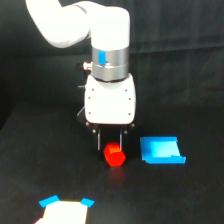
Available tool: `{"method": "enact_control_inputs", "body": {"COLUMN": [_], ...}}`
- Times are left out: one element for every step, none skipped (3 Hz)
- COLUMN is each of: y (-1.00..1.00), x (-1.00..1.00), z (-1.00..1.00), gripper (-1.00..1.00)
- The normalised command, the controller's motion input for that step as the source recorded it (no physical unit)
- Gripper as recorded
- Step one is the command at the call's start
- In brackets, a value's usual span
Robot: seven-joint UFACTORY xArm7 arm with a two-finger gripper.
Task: Pick up the red object from the table
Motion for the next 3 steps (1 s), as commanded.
{"method": "enact_control_inputs", "body": {"y": [0.45,-0.27,-0.33], "x": [1.00,-0.91,-1.00], "z": [1.00,-0.12,-0.45], "gripper": [-1.00,1.00,1.00]}}
